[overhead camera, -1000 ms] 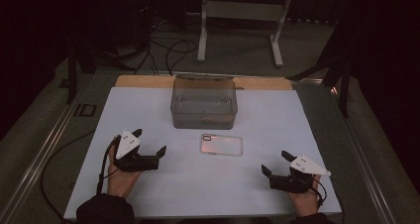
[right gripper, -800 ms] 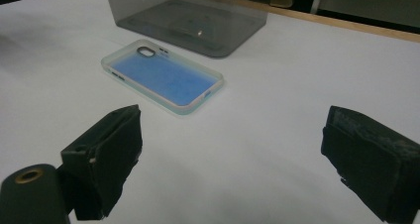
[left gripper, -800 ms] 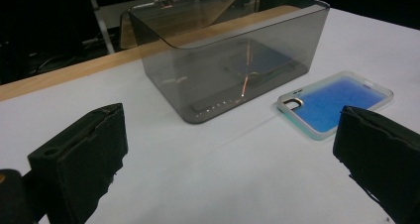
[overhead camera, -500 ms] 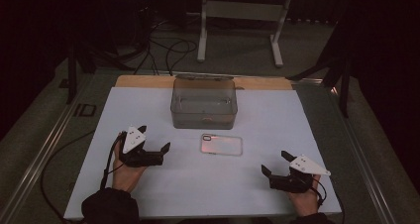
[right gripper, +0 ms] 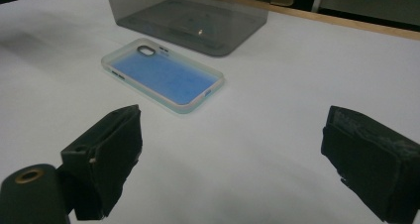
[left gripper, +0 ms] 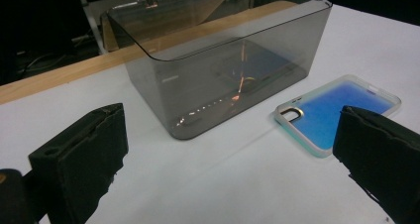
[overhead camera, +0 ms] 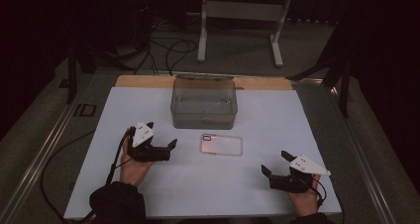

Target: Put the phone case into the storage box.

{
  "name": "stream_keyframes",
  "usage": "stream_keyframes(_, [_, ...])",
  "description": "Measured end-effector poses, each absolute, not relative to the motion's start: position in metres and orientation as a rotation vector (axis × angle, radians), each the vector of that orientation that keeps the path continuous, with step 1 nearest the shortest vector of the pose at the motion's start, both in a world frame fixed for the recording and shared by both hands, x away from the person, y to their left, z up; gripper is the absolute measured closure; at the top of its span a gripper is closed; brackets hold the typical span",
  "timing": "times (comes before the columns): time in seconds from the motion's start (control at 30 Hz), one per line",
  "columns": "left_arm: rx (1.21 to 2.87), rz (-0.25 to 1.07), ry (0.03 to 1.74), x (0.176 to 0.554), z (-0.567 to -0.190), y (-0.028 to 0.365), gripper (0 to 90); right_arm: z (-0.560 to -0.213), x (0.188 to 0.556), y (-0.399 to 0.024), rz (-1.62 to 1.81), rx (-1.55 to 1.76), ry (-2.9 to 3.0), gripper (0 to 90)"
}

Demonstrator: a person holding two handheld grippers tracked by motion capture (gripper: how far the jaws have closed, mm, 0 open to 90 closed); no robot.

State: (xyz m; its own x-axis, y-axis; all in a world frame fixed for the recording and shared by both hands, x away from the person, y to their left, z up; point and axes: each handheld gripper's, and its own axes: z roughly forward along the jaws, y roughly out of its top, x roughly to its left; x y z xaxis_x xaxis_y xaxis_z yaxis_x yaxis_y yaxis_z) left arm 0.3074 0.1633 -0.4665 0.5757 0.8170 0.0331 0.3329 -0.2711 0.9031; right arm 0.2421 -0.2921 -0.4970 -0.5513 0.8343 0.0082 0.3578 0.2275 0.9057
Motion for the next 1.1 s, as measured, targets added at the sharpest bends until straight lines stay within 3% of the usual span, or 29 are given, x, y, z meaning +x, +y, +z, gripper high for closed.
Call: stream_keyframes(1.1, [1.897,0.596,0.918,0.33,-0.473,0.134,1.4,-0.498,0.244,-0.292,1.289,1.095,2.029,8.7])
